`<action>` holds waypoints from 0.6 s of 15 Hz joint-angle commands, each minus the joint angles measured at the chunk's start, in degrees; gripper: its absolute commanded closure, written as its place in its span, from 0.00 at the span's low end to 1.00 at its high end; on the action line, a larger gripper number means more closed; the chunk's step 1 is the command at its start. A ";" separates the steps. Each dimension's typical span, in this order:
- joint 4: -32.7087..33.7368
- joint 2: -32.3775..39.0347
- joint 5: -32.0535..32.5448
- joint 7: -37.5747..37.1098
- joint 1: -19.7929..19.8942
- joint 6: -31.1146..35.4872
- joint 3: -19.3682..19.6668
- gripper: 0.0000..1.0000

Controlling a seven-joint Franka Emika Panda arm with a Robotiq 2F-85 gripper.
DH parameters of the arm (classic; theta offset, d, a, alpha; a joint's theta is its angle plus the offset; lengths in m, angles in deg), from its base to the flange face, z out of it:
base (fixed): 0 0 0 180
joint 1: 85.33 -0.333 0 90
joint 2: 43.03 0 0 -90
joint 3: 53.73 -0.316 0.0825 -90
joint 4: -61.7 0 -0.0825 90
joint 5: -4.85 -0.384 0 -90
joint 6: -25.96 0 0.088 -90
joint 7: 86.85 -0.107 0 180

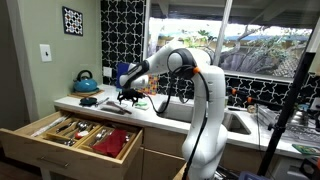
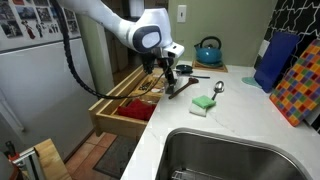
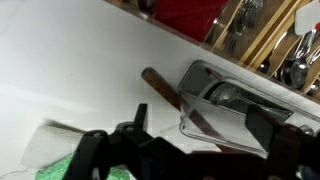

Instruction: Pour the contents of the clear case into the drawer

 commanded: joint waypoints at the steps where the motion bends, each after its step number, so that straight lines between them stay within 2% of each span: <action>1: 4.94 5.72 -0.84 -3.55 -1.57 -1.92 1.54 0.01; 2: 5.68 6.86 -0.83 -4.22 -1.83 -1.25 1.80 0.04; 4: 7.27 8.48 -1.93 -4.51 -2.03 -1.61 1.98 0.28; 5: 8.04 9.09 -2.56 -4.25 -2.00 -2.15 1.97 0.29; 9: 9.77 9.82 -4.21 -3.43 -1.83 -3.47 2.00 0.61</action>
